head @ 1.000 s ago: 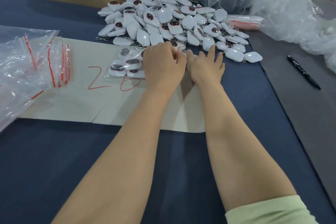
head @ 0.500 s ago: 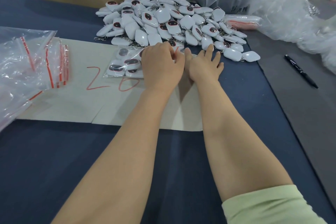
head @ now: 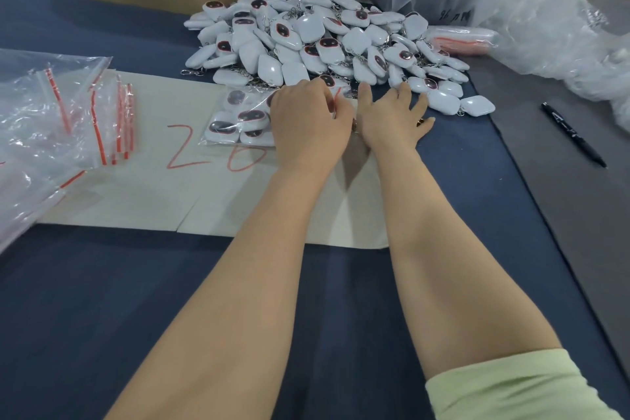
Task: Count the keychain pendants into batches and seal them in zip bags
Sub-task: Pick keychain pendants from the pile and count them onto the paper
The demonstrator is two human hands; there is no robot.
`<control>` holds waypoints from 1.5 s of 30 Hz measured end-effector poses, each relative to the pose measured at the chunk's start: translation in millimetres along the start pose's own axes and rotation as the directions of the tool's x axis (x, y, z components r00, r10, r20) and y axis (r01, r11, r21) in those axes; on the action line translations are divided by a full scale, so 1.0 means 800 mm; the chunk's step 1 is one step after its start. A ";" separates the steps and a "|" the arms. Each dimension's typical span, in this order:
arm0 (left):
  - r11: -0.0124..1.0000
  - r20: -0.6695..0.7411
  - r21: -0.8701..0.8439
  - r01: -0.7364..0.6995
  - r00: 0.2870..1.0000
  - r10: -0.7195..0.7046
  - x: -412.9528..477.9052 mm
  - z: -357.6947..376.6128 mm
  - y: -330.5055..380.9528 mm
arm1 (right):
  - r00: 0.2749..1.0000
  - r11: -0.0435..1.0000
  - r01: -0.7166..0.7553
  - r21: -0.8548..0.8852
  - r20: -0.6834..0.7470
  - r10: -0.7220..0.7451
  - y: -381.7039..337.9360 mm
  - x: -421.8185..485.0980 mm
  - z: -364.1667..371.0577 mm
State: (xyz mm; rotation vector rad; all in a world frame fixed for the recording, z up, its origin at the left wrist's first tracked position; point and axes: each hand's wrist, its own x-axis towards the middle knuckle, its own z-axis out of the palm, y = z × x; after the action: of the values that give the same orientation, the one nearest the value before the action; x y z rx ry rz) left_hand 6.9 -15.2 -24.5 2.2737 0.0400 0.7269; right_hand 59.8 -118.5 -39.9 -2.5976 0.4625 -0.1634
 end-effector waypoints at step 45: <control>1.000 -0.003 -0.001 0.009 1.000 -0.009 0.000 0.003 -0.001 | 0.989 0.082 -0.137 0.987 0.141 -0.035 0.001 -0.025 -0.027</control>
State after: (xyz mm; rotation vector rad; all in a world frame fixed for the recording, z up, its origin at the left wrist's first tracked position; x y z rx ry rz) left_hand 8.7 -16.2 -26.6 2.2698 0.0510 0.7248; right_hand 37.0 -121.9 -22.3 -1.1190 0.2144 -0.1893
